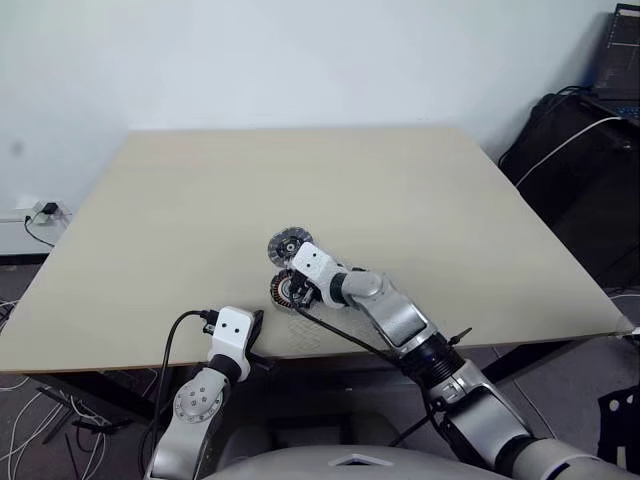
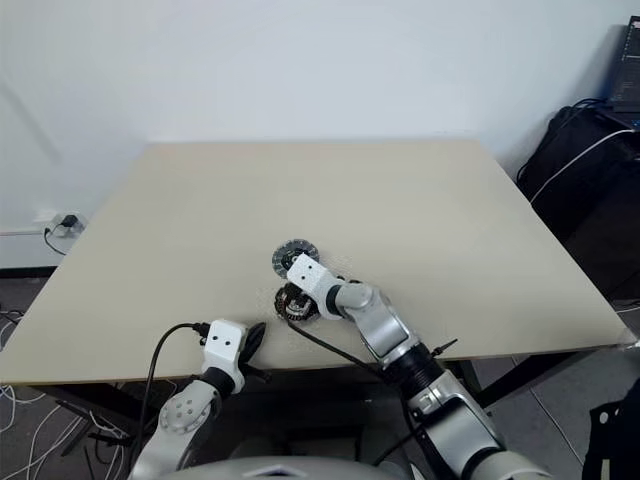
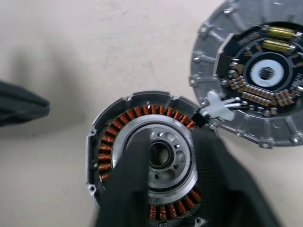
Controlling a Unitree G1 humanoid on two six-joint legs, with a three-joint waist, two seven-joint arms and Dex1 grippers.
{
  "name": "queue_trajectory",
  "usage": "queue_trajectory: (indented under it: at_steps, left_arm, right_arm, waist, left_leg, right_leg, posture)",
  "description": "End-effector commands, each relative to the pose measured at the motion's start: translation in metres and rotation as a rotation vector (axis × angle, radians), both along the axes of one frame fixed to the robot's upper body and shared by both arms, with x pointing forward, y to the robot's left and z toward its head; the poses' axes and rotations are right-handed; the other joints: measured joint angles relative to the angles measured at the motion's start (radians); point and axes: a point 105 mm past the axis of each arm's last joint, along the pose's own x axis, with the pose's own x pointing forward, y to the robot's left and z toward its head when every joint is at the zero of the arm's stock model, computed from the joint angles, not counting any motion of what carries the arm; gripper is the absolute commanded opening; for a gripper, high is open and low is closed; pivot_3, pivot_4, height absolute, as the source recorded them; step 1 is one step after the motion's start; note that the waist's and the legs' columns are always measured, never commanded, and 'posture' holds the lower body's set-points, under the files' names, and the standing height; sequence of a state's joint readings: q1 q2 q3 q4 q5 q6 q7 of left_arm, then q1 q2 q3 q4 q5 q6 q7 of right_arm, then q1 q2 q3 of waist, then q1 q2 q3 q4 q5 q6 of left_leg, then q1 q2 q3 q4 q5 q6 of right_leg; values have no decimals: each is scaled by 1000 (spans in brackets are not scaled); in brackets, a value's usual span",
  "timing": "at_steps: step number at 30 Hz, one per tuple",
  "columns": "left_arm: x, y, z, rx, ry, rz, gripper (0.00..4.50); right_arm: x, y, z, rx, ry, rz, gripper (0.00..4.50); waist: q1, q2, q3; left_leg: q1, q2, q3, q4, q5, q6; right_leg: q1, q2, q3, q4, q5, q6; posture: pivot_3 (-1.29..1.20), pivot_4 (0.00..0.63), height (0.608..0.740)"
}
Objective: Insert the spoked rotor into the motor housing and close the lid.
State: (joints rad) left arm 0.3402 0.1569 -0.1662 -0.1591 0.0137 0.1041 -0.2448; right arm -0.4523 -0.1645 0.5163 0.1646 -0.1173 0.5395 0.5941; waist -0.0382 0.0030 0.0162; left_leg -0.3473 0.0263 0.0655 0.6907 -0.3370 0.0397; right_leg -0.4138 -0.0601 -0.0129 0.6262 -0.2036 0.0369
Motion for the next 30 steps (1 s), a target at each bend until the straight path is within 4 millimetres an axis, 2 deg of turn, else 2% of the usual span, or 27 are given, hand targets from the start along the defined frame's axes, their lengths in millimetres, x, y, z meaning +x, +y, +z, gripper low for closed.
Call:
queue_trajectory:
  at_steps: [1, 12, 30]
  left_arm:
    - [4, -3, 9, -24, -33, 2, 0]
    - [4, -6, 8, -38, -32, 8, 0]
    - [3, -8, 8, -56, -34, 28, 0]
  right_arm:
    - [6, 4, 14, -21, -79, 54, 1585]
    - [14, 2, 11, -129, -156, 114, 1585]
    - [17, 7, 8, -259, -228, 256, 1585]
  waist:
    - [0, 0, 0]
    - [1, 0, 0]
    - [1, 0, 0]
  left_leg:
    - [0, 0, 0, 0, 0, 0]
    - [0, 0, 0, 0, 0, 0]
    - [0, 0, 0, 0, 0, 0]
  right_leg:
    - [0, 0, 0, 0, 0, 0]
    - [0, 0, 0, 0, 0, 0]
    - [0, 0, 0, 0, 0, 0]
  posture:
    - [0, 0, 740]
    - [0, 0, 740]
    - [0, 0, 740]
